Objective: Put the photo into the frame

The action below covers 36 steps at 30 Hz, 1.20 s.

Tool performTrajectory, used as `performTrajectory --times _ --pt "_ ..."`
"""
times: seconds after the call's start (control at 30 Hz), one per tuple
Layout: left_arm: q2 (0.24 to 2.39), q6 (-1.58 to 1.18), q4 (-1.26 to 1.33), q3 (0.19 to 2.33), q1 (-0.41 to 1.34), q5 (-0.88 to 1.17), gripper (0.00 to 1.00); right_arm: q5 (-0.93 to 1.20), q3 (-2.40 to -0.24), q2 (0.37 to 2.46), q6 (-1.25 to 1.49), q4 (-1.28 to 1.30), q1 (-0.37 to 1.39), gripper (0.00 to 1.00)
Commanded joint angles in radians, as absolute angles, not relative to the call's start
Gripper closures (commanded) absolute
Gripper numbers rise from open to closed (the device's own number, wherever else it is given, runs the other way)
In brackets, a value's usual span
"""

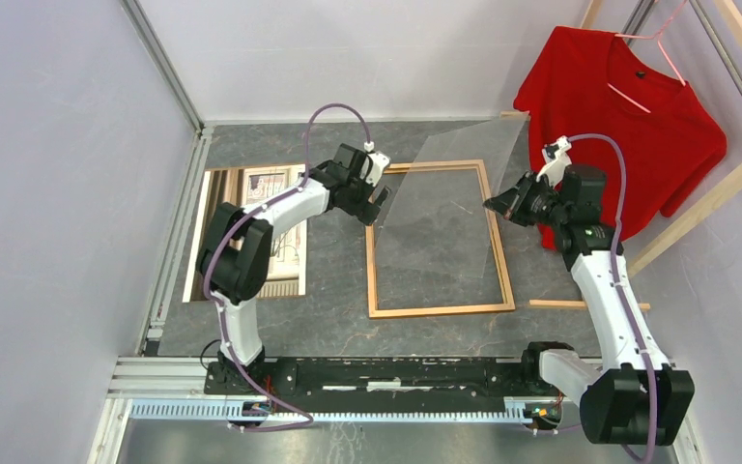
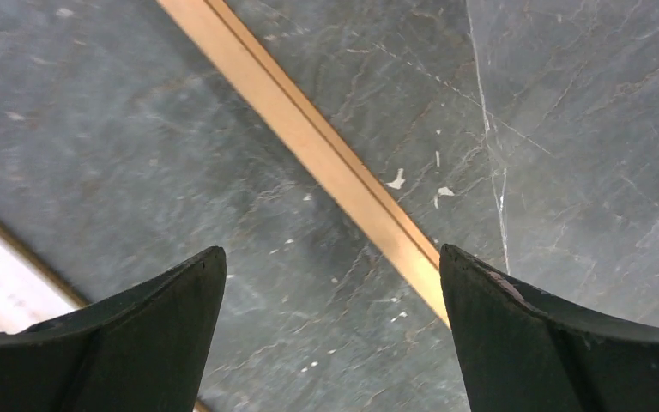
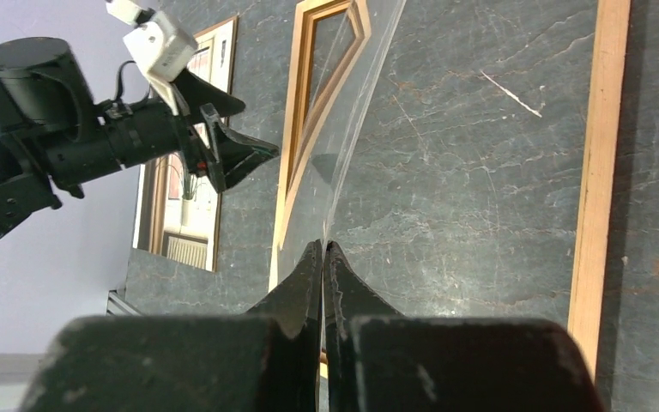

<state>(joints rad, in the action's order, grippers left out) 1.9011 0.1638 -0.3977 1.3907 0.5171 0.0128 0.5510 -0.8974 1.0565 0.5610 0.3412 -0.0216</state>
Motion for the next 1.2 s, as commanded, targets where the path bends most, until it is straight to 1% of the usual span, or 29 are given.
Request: performTrajectory --times 0.0,0.13,0.2,0.27,0.3,0.4,0.47,0.53,0.7,0.97,1.17 --pt "1.984 0.064 -0.448 1.431 0.520 0.085 0.00 0.563 -0.926 1.024 0.523 0.349 -0.034 1.00" --pt "2.022 0.057 -0.442 1.442 0.524 0.080 0.01 0.569 -0.916 1.010 0.512 0.367 -0.038 1.00" --pt "2.041 0.058 -0.437 1.443 0.529 0.089 0.04 0.576 -0.906 1.008 0.511 0.366 -0.038 1.00" --pt "2.056 0.062 -0.435 1.444 0.530 0.086 0.11 0.591 -0.889 1.009 0.521 0.353 -0.040 1.00" --pt "2.063 0.066 -0.435 1.443 0.530 0.078 0.18 0.603 -0.881 1.011 0.528 0.342 -0.040 1.00" --pt "2.057 0.096 -0.430 1.416 0.529 0.033 0.31 0.632 -0.854 1.012 0.550 0.310 -0.039 1.00" --pt "2.041 0.124 -0.420 1.386 0.528 -0.008 0.36 0.647 -0.837 1.012 0.568 0.283 -0.040 1.00" --pt "2.021 0.150 -0.408 1.353 0.526 -0.057 0.38 0.670 -0.814 1.011 0.592 0.253 -0.039 1.00" --pt "1.968 0.215 -0.378 1.266 0.507 -0.098 0.39 0.719 -0.740 1.001 0.673 0.138 -0.037 1.00" --pt "1.907 0.310 -0.316 1.130 0.473 -0.104 0.41 0.744 -0.673 1.008 0.727 0.057 -0.025 1.00" --pt "1.910 0.336 -0.298 1.134 0.472 -0.137 0.50 0.746 -0.657 1.007 0.763 0.020 -0.005 1.00"
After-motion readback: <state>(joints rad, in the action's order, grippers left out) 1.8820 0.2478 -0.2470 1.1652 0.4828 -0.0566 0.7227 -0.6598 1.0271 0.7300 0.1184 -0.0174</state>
